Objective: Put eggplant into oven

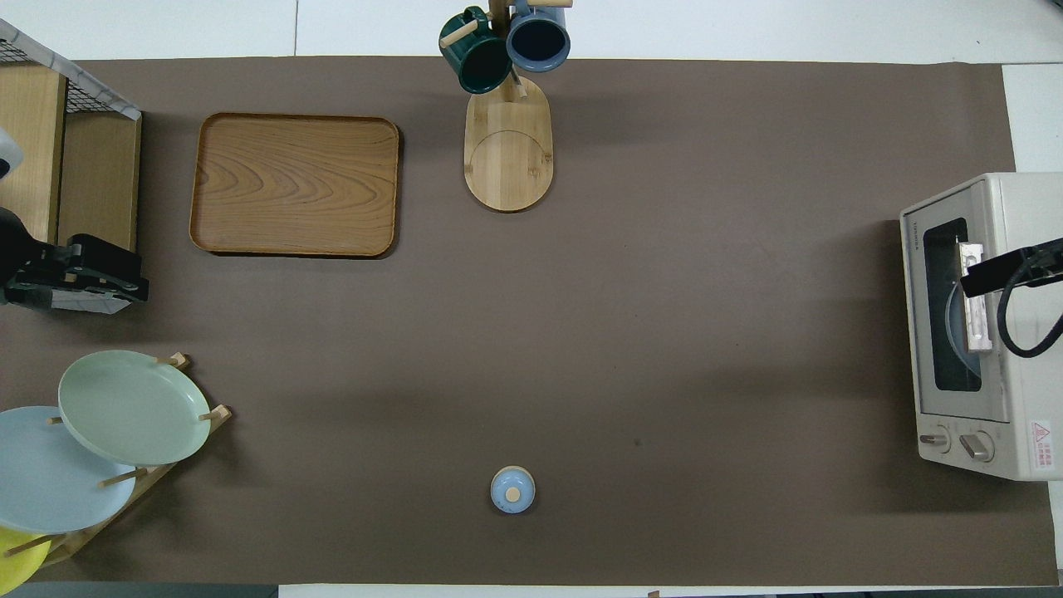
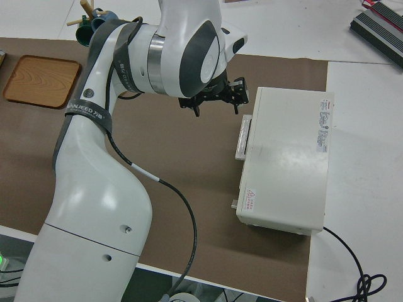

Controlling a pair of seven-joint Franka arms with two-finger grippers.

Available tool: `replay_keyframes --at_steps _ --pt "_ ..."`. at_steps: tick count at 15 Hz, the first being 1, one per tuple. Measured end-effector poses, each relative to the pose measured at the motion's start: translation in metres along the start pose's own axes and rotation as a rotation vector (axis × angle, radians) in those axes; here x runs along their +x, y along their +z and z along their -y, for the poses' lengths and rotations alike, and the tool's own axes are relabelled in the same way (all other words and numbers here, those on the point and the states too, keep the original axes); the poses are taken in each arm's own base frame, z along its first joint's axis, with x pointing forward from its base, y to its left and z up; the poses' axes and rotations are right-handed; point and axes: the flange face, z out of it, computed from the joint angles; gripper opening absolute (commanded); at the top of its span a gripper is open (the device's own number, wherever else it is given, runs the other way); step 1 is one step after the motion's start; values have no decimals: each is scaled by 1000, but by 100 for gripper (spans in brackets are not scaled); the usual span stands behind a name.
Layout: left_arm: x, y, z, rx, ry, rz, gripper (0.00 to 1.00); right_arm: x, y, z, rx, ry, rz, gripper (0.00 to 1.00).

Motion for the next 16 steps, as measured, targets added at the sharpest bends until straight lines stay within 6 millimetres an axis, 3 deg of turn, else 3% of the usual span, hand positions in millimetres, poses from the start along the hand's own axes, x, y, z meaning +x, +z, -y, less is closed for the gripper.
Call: replay_keyframes --at_steps 16 --pt "0 0 0 0 0 0 100 0 -9 -2 -3 127 -14 100"
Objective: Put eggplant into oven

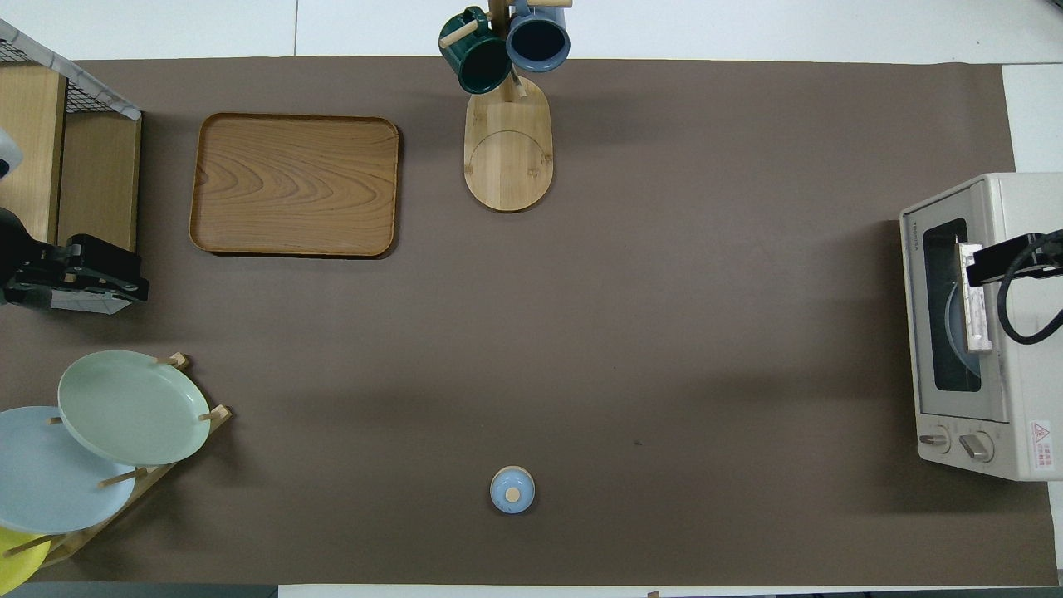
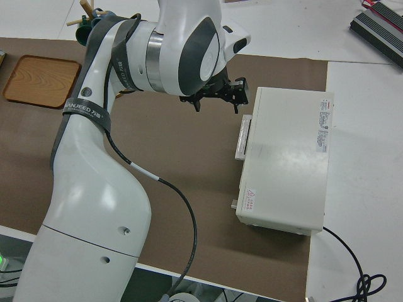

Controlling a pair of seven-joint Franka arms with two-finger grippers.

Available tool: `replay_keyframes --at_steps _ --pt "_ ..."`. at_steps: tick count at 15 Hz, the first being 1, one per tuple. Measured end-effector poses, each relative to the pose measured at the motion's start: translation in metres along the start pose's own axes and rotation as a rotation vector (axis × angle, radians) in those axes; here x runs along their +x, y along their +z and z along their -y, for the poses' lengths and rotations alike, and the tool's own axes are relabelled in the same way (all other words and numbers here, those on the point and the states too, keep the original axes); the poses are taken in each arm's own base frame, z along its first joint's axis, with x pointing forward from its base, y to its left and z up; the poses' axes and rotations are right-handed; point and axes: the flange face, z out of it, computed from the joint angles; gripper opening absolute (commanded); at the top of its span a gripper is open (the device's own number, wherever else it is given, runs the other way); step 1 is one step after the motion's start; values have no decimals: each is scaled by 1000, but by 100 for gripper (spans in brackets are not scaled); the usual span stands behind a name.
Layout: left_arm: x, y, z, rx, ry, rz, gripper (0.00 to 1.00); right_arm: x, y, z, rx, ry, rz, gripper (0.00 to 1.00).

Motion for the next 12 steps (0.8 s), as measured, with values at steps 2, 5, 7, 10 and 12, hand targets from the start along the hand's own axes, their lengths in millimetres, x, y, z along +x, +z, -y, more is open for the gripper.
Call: replay_keyframes --at_steps 2,5,7,10,12 --pt "0 0 0 0 0 0 100 0 -2 2 -1 32 -4 100" --pt "0 0 0 0 0 0 100 1 -2 4 -1 47 -3 100" --pt "0 0 0 0 0 0 100 2 -1 4 -1 56 -2 100" --pt "0 0 0 0 0 0 100 2 -1 4 -1 103 -3 100" --pt "0 0 0 0 0 0 100 2 -1 4 -1 107 -3 100"
